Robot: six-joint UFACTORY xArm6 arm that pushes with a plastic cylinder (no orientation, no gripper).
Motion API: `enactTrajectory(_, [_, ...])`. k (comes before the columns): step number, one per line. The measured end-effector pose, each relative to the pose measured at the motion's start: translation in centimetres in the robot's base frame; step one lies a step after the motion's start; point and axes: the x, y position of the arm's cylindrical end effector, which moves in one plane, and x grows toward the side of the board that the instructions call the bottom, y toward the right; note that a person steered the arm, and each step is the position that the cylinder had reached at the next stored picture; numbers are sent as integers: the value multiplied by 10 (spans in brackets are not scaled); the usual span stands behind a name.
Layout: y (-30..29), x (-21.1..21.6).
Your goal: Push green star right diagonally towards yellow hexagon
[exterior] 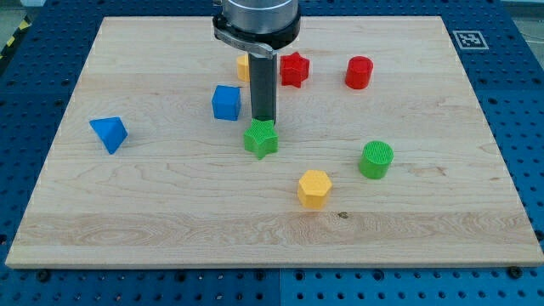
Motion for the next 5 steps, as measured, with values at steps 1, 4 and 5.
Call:
enactTrajectory(1, [0,8])
enactTrajectory(4, [-3,17])
enactTrajectory(5, [-2,17])
